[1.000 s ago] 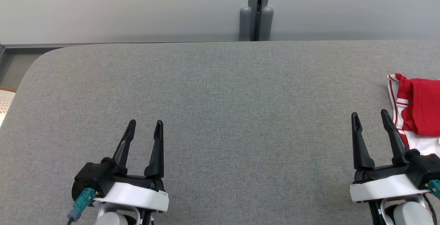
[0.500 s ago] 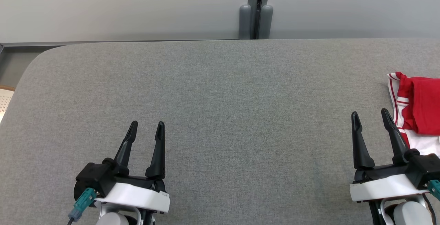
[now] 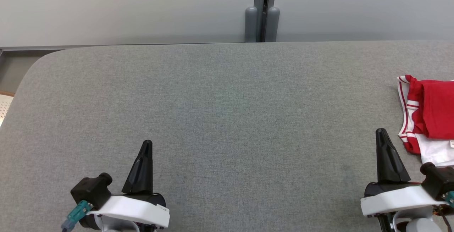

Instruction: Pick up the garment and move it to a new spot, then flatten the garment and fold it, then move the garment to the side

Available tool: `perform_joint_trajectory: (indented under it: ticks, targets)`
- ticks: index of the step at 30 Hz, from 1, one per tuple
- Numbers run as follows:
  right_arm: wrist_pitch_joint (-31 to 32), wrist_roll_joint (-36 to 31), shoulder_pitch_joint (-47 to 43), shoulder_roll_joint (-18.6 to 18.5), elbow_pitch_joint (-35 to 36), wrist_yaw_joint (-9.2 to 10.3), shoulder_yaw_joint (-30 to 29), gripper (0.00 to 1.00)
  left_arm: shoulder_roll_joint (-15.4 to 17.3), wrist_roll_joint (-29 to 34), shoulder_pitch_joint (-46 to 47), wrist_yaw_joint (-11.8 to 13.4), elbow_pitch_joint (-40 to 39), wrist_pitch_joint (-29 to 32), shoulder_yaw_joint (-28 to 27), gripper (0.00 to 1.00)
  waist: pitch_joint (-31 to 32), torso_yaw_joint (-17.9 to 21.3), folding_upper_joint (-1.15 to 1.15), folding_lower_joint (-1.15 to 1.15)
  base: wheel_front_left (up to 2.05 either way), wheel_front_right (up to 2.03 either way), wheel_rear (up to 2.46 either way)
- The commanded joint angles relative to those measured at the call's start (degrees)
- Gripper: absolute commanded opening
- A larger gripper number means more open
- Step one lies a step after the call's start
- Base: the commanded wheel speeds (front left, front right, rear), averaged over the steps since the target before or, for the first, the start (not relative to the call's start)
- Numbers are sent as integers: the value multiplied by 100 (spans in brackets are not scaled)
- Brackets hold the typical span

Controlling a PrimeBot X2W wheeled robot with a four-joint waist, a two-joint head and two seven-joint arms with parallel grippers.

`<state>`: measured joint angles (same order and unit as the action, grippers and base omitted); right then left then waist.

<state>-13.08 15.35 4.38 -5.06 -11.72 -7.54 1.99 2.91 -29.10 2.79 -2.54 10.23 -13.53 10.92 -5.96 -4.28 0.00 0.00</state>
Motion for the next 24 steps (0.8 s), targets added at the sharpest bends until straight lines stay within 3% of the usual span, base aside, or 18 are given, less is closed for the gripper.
perform_joint_trajectory:
  ticks: [1,24]
  targets:
    - [61,296,90,-26,77,1,-57,0,45,-254,121,-48,-62,50,-70,0,8,6,0,0,0,0,0]
    - [589,2445,129,24,-8,2,-266,0,148,-2131,213,-187,85,487,-398,0,117,86,0,0,0,0,0]
